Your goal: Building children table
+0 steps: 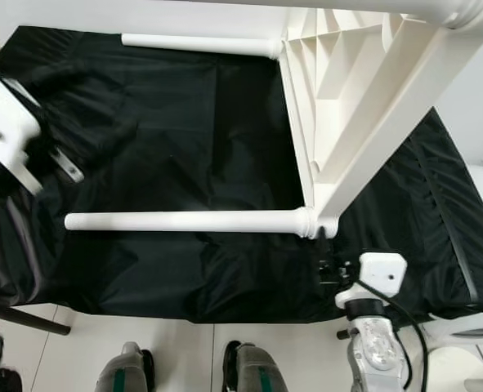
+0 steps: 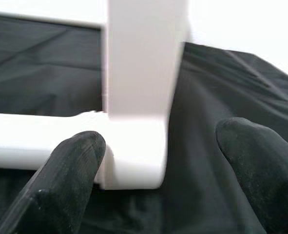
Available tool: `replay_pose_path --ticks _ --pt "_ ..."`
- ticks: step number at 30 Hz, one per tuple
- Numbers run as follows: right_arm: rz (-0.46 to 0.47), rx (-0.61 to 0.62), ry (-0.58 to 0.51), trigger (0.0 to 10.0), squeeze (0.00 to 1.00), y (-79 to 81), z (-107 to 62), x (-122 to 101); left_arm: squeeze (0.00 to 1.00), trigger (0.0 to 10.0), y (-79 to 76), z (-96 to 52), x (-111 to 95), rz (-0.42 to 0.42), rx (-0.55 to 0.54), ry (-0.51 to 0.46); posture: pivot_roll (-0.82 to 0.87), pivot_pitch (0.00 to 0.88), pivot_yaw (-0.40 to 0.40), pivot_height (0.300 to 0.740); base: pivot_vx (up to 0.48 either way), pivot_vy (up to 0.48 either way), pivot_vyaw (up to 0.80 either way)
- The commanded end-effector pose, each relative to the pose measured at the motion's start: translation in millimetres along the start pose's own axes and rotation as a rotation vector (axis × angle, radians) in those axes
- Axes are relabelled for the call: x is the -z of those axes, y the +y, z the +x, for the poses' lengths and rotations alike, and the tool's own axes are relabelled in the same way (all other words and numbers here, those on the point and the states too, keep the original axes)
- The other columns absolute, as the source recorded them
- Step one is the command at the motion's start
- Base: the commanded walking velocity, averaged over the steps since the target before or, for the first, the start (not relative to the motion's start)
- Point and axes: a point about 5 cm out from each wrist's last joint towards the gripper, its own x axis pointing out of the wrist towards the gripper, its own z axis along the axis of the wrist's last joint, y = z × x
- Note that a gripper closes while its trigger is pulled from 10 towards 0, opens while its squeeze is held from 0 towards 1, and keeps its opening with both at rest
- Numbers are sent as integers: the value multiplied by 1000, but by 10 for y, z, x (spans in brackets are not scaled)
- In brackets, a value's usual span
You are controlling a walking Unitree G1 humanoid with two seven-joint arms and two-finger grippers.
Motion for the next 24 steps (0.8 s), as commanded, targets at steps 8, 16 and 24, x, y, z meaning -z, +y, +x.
replay_pose_path --ticks 8,16,24 --pt "-23 15 6 10000 0 -61 -8 52 0 10000 82 -31 -163 170 -331 -59 74 131 -103 740 0 0 0" --pt "-39 18 3 10000 0 -96 38 86 0 10000 263 -190 -461 454 -582 -111 83 121 -119 740 0 0 0" --pt "-47 -17 -2 10000 0 -73 156 128 55 10000 219 -322 -762 795 -684 -197 115 135 -143 740 0 0 0"
